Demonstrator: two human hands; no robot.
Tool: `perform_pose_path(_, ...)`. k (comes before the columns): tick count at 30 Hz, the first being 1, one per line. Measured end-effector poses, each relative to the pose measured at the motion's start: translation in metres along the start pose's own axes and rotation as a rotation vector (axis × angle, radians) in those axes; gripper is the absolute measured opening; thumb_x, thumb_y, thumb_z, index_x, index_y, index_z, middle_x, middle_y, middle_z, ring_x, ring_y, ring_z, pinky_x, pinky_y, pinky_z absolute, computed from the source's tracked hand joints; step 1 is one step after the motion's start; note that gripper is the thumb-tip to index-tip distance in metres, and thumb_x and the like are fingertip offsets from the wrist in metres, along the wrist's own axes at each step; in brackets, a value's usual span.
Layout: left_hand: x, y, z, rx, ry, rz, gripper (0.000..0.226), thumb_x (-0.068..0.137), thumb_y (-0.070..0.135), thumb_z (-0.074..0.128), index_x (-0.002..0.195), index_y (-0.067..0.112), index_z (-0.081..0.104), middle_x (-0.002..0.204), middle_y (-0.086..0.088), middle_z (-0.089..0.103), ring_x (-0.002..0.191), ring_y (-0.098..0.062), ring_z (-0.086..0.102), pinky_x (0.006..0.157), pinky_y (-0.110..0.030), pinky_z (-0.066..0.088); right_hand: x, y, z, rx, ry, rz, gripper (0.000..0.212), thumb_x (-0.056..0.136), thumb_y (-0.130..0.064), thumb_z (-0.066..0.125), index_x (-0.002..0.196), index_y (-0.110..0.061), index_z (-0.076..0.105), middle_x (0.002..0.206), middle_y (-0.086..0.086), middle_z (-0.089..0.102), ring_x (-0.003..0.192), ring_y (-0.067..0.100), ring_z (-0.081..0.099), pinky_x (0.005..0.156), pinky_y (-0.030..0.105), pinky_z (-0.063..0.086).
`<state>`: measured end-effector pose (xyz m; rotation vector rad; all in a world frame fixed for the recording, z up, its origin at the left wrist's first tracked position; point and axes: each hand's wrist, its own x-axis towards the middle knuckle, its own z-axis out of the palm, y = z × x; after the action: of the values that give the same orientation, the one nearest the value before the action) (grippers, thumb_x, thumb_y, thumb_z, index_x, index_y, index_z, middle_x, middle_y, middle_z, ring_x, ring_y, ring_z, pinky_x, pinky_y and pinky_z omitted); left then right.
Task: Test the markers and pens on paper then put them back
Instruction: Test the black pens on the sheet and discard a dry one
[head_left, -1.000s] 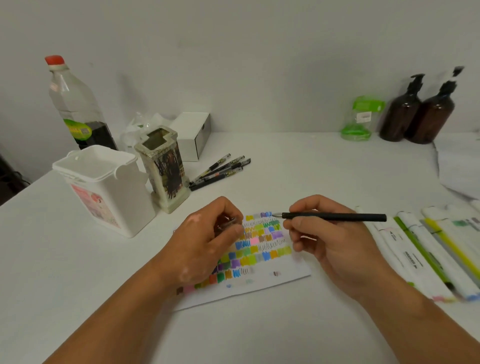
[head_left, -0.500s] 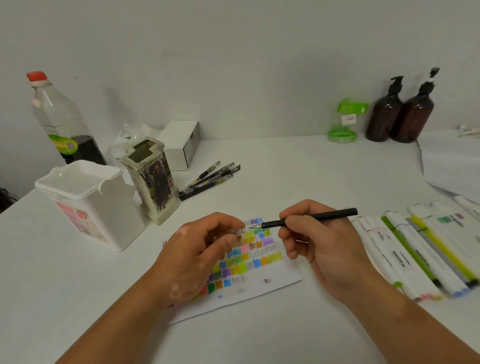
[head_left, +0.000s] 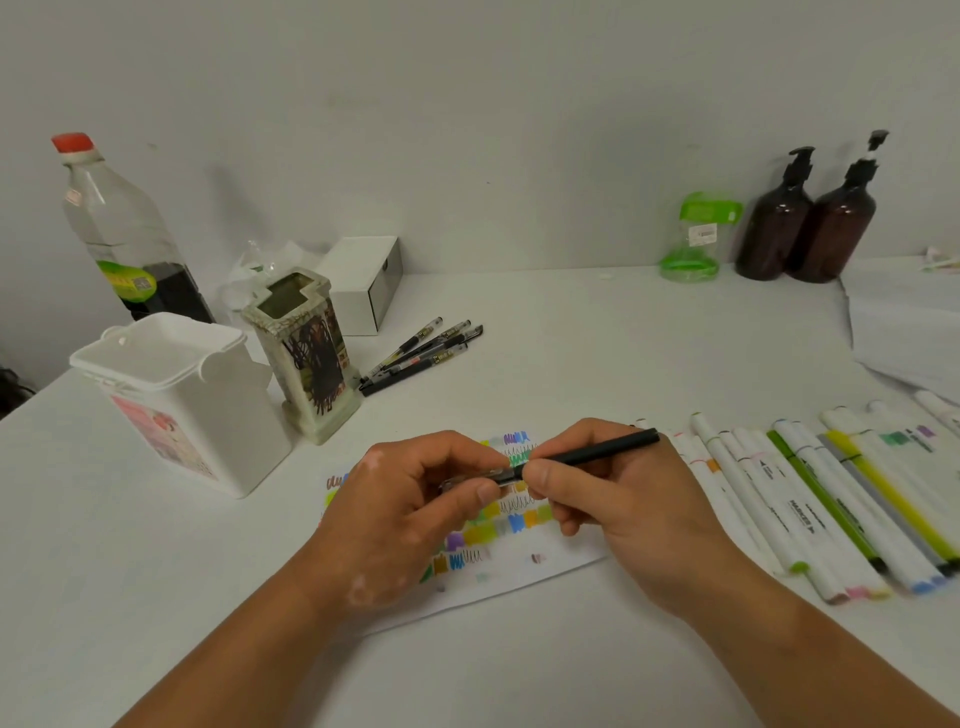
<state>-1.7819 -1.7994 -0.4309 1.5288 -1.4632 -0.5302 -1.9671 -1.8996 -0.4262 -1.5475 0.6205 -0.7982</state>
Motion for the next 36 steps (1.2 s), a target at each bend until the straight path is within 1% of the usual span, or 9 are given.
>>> perform_pose_path(7,0.000,-0.003,-0.001,-0.044,-0.009,0.002,0.019,0.081,0.035,0.068,0.099,0.038,0.074,0.089,0.010,0.075,0.084,-0.017,0.072,0.067,-0.024,0.059,-0.001,0.002,0.001,0.014,-0.046,0.028,0.004,0.080,-0.023,0.082,0.081,-0.023,0.079,0.073,0.007,0.075,0.058,0.013,0.065,0.059,0.021,0.053)
perform_pose_path(12,0.003,-0.006,0.007,0.049,0.034,-0.004,0.016,0.085,0.039,0.065,0.099,0.040,0.072,0.088,0.016,0.073,0.079,-0.008,0.069,0.065,-0.018,0.054,0.003,0.009,0.003,0.006,-0.051,0.091,0.013,0.081,-0.023,0.084,0.089,-0.027,0.074,0.073,0.004,0.075,0.059,0.013,0.066,0.055,0.023,0.053)
perform_pose_path(15,0.000,-0.004,-0.005,0.061,0.166,-0.084,0.019,0.079,0.045,0.064,0.097,0.044,0.072,0.091,0.019,0.073,0.083,-0.005,0.069,0.068,-0.021,0.057,0.002,0.002,-0.005,-0.085,-0.052,0.136,0.029,0.076,-0.020,0.088,0.099,-0.026,0.071,0.079,0.001,0.076,0.059,0.011,0.067,0.051,0.023,0.052)
perform_pose_path(20,-0.065,0.001,-0.038,-0.041,0.417,-0.198,0.014,0.077,0.040,0.068,0.087,0.040,0.076,0.079,0.002,0.074,0.063,-0.017,0.065,0.061,-0.023,0.057,-0.026,-0.006,-0.017,-0.448,-0.006,0.073,0.024,0.075,-0.025,0.088,0.089,-0.033,0.070,0.082,-0.013,0.075,0.062,0.004,0.065,0.061,0.022,0.052)
perform_pose_path(24,-0.154,0.005,-0.052,-0.002,0.450,-0.228,0.015,0.087,0.013,0.071,0.091,0.026,0.077,0.074,-0.008,0.073,0.059,-0.021,0.062,0.064,-0.024,0.053,-0.077,-0.009,0.008,-0.622,-0.175,-0.096,0.018,0.077,-0.029,0.083,0.083,-0.038,0.068,0.084,-0.025,0.069,0.065,0.003,0.063,0.063,0.014,0.050)
perform_pose_path(27,-0.220,0.012,-0.057,0.002,0.515,-0.282,0.011,0.085,0.025,0.070,0.093,0.024,0.076,0.072,-0.006,0.072,0.058,-0.014,0.063,0.058,-0.011,0.049,-0.116,-0.011,0.039,-0.670,-0.340,-0.212,0.013,0.080,-0.036,0.078,0.086,-0.040,0.067,0.088,-0.028,0.067,0.074,0.005,0.065,0.068,0.014,0.051)
perform_pose_path(30,-0.292,0.011,-0.055,-0.032,0.542,-0.353,0.016,0.081,0.024,0.071,0.096,0.020,0.076,0.075,-0.009,0.073,0.058,-0.020,0.064,0.059,-0.017,0.052,-0.153,-0.010,0.069,-0.674,-0.476,-0.349,0.010,0.083,-0.037,0.074,0.092,-0.037,0.069,0.080,-0.025,0.067,0.076,0.004,0.065,0.069,0.011,0.050)
perform_pose_path(33,-0.371,-0.007,-0.048,-0.034,0.513,-0.546,0.017,0.084,0.027,0.077,0.099,0.019,0.076,0.072,-0.012,0.070,0.063,-0.026,0.066,0.066,-0.026,0.057,-0.187,0.006,0.096,-0.612,-0.621,-0.425,0.009,0.082,-0.033,0.070,0.090,-0.031,0.069,0.076,-0.017,0.066,0.068,0.005,0.061,0.065,0.010,0.046)
perform_pose_path(36,-0.441,-0.051,-0.029,-0.060,0.547,-0.867,0.011,0.088,0.024,0.074,0.096,0.019,0.076,0.077,-0.011,0.073,0.065,-0.023,0.067,0.061,-0.032,0.056,-0.207,0.037,0.120,-0.589,-0.763,-0.332,0.015,0.081,-0.040,0.064,0.091,-0.029,0.069,0.077,-0.014,0.067,0.070,0.004,0.060,0.066,0.012,0.047)
